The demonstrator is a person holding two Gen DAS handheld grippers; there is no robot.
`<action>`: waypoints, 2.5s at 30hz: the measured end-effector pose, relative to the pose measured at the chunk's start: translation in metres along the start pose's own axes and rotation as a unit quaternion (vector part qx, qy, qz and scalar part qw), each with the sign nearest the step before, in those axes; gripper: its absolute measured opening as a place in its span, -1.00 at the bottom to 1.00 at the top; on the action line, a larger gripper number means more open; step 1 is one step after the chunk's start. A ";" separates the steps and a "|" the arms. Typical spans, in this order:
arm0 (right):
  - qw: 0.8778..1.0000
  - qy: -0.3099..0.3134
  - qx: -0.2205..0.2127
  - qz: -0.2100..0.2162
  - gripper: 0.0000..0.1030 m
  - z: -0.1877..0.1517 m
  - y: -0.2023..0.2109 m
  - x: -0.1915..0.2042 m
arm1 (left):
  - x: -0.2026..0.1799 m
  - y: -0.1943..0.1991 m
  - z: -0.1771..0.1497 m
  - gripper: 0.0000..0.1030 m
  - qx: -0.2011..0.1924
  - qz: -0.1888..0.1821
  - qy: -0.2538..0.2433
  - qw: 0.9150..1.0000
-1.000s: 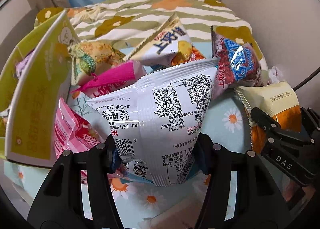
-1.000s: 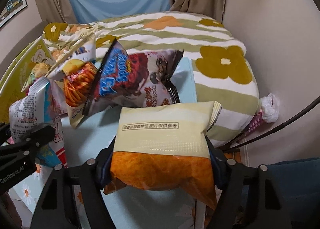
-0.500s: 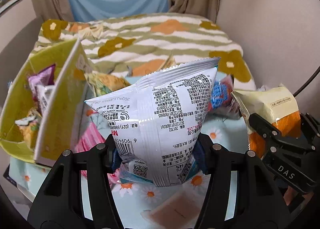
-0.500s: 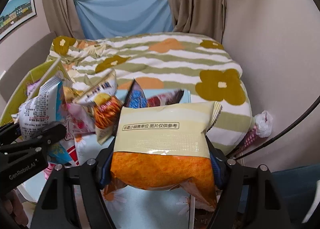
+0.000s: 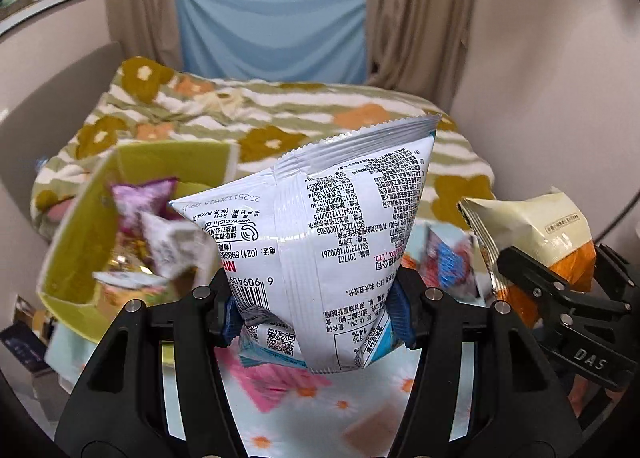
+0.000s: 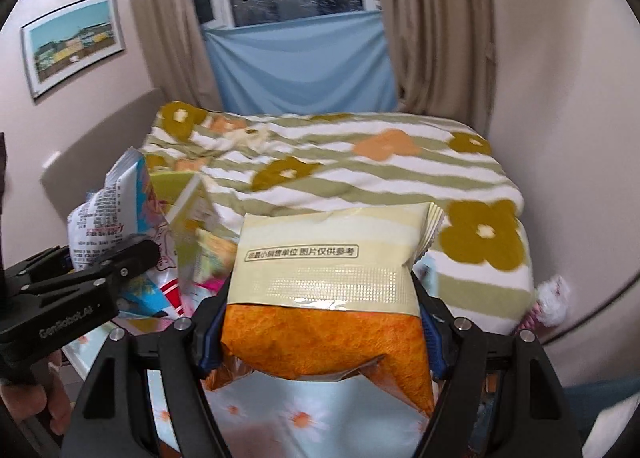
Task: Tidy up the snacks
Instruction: 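Lift both held bags and carry them toward the yellow box, then lower the white bag into the box with the left tool while the right tool drops the cream-and-orange bag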
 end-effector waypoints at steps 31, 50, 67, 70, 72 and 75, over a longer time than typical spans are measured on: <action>0.995 -0.025 0.076 0.059 0.39 0.049 -0.177 0.242 | 0.274 -0.102 -0.009 1.00 0.129 0.027 -0.019 0.991; 0.989 -0.020 0.115 0.094 0.46 0.069 -0.228 0.248 | 0.289 -0.091 0.001 1.00 0.121 0.055 0.003 0.991; 0.991 0.013 0.094 0.098 0.99 0.065 -0.231 0.240 | 0.288 -0.101 -0.008 1.00 0.134 0.065 0.007 0.989; 0.991 0.011 0.086 0.102 0.99 0.070 -0.217 0.239 | 0.286 -0.091 -0.001 1.00 0.122 0.066 0.007 0.990; 0.992 0.012 0.077 0.102 0.99 0.075 -0.206 0.239 | 0.286 -0.080 0.005 1.00 0.110 0.063 0.008 0.992; 0.993 0.009 0.064 0.101 0.99 0.082 -0.184 0.236 | 0.282 -0.065 0.014 1.00 0.092 0.058 0.004 0.994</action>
Point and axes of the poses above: each gripper's, at about its wrist camera, not at the fingertips, and y roughly against the way its jaws point, x to its left, z to its top, the point moved 5 cm from there along -y, roughly the way its jaws point, and after that the axes turned 6 degrees about z, right-handed, at the moved point
